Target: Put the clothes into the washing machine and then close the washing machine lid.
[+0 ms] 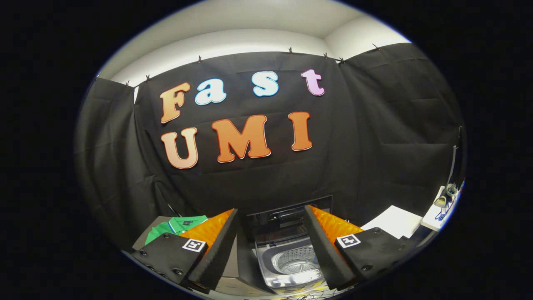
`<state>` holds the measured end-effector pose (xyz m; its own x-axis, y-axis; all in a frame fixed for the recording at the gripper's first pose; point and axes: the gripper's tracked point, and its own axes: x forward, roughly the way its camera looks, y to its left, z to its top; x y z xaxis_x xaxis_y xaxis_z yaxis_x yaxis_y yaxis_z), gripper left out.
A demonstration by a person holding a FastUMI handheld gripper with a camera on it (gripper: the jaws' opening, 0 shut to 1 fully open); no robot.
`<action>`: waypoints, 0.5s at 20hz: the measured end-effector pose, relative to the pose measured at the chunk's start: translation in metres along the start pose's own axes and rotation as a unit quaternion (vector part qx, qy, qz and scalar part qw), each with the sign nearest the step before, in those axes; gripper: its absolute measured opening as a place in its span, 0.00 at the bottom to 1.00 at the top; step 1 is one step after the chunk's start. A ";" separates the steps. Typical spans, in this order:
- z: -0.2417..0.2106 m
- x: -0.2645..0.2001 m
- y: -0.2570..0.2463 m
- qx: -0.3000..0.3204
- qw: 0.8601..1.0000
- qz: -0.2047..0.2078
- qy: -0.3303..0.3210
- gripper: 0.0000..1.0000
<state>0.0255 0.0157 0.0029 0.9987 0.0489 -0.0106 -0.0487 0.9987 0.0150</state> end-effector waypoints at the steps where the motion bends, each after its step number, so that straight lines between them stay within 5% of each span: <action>1: -0.001 0.002 0.008 0.001 1.000 0.007 0.001 0.98; 10: -0.055 0.022 0.147 -0.030 0.991 0.114 0.069 0.98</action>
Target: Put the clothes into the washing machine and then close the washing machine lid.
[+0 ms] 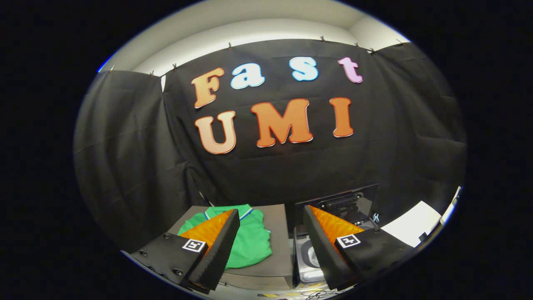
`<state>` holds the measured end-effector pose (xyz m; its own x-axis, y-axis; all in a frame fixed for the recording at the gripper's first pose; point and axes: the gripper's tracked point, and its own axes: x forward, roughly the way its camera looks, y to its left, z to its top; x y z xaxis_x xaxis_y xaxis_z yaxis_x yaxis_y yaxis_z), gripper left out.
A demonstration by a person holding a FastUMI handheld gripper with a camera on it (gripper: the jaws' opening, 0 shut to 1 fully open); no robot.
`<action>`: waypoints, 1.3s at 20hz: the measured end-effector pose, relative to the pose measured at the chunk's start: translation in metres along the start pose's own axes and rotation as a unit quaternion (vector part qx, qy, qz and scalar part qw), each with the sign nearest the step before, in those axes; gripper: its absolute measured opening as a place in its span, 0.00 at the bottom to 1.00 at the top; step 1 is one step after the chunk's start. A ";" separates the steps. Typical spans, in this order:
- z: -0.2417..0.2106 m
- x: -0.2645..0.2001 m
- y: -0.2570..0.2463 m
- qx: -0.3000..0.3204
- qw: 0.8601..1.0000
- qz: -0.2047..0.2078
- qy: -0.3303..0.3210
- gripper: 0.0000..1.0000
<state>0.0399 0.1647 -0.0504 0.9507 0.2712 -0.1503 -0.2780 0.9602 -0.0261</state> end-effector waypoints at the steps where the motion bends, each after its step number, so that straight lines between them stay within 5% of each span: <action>1: -0.010 0.008 0.016 -0.010 1.000 0.009 0.013 0.99; 8: -0.076 0.058 0.097 -0.055 0.992 0.056 0.097 0.99; 18: -0.158 0.108 0.108 -0.097 0.976 0.013 0.197 0.98; 24: -0.164 0.111 0.106 -0.124 0.971 0.008 0.204 0.97; 26: -0.165 0.117 0.095 -0.115 0.973 0.002 0.200 0.77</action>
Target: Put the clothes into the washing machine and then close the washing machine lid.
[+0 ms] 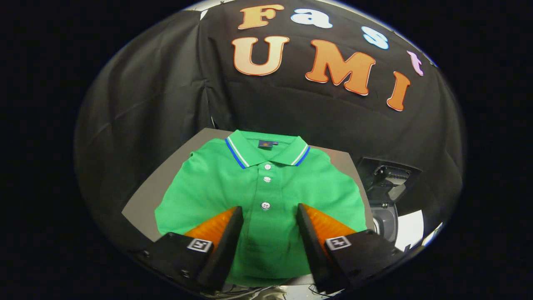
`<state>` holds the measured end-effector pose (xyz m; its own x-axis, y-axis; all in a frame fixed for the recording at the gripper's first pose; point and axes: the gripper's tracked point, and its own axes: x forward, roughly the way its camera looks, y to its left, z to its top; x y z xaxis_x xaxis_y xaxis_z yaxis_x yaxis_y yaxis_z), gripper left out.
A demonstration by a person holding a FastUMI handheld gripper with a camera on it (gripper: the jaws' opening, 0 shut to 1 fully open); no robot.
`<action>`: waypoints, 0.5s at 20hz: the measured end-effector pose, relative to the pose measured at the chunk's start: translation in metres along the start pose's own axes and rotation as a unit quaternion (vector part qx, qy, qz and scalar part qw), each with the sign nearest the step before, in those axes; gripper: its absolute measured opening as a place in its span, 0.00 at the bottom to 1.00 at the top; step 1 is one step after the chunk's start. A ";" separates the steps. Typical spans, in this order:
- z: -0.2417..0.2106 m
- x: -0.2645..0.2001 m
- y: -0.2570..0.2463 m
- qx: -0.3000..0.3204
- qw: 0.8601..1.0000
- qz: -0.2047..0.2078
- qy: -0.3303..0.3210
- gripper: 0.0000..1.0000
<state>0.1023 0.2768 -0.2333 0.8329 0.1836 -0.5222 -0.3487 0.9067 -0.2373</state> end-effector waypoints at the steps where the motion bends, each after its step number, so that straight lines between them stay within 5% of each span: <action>1: -0.001 0.001 -0.005 0.004 1.000 -0.002 -0.005 0.67; 3: -0.001 0.002 -0.003 0.009 1.000 0.008 -0.009 0.45; 4: -0.002 0.004 -0.007 0.005 1.000 0.008 -0.010 0.45; 5: 0.000 0.003 -0.007 0.004 1.000 0.011 -0.011 0.34; 10: 0.002 -0.001 -0.002 -0.020 0.999 0.041 -0.015 0.21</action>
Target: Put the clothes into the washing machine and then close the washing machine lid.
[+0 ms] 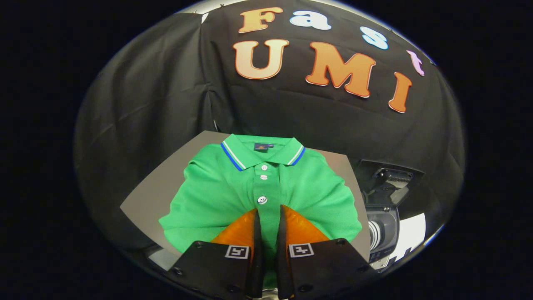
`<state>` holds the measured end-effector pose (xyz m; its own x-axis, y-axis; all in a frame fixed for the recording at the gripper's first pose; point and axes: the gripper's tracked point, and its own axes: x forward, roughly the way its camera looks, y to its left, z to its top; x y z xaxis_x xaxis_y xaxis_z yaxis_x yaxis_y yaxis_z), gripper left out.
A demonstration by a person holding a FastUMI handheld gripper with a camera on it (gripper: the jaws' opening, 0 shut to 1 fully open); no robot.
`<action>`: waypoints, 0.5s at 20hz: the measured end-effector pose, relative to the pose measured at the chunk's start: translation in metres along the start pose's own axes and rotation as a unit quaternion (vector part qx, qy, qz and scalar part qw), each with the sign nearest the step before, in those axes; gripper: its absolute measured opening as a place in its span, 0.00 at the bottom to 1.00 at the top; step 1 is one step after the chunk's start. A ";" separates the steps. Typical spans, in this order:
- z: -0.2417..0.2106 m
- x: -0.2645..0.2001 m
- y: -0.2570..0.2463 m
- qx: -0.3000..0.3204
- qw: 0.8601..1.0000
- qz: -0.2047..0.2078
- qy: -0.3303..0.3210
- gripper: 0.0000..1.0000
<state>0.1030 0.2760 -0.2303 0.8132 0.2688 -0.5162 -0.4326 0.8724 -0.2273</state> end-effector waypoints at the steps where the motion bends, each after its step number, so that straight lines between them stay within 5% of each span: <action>1: -0.001 -0.007 -0.003 0.000 1.000 0.009 0.005 0.16; 10: 0.093 -0.094 -0.073 0.036 0.993 -0.018 -0.115 0.12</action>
<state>0.0945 0.2246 -0.0883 0.8988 0.3153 -0.3046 -0.3790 0.9081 -0.1783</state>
